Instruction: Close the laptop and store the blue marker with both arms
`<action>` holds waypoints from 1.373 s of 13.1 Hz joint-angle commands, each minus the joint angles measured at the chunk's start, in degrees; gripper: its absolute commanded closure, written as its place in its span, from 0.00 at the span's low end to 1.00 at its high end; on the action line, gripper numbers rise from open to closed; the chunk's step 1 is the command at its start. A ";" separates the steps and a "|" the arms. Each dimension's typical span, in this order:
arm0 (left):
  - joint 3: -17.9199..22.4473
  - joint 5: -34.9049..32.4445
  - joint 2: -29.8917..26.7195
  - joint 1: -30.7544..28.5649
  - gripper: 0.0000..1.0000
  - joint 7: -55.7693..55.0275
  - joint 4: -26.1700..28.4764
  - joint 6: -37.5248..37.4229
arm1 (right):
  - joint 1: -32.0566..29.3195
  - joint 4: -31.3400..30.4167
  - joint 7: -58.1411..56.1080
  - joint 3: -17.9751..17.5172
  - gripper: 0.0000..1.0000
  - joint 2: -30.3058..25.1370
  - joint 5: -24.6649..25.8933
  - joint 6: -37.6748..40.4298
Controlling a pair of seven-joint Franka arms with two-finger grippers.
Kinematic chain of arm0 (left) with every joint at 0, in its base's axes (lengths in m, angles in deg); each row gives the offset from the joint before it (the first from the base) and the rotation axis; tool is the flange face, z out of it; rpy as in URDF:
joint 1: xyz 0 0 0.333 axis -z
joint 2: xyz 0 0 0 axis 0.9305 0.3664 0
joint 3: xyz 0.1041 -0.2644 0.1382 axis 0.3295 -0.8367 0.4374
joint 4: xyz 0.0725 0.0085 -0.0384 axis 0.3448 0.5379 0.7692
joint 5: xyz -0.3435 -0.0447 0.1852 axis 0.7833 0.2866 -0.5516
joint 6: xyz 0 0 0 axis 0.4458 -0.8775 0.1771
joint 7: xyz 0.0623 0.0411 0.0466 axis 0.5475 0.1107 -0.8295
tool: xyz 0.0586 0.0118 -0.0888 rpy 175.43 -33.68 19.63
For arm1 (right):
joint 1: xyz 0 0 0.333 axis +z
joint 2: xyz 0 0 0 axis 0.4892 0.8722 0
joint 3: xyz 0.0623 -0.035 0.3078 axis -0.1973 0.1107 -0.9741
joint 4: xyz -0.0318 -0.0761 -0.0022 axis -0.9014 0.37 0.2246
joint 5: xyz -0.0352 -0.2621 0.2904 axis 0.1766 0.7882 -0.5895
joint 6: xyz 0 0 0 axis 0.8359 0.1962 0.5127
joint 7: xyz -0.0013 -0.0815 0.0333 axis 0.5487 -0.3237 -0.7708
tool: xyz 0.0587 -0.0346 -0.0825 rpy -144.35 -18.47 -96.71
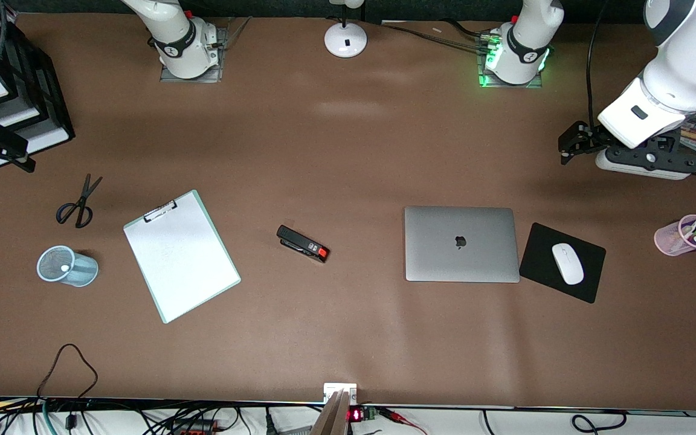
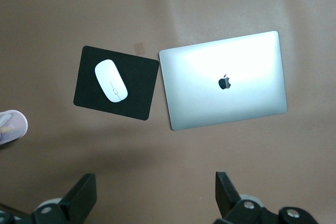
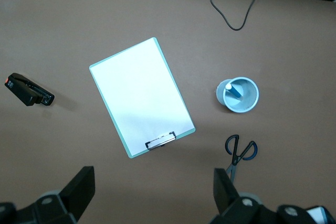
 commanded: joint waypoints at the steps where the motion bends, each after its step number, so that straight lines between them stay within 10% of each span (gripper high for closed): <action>1: -0.50 -0.32 -0.13 -0.56 0.00 1.29 -0.54 -0.27 | 0.75 -4.67 6.94 -0.86 0.00 -4.18 1.17 -0.03; 18: -0.50 -0.32 -0.04 -0.56 0.00 1.38 -0.54 -0.18 | 1.46 -9.07 7.76 -0.51 0.00 -7.08 2.05 0.06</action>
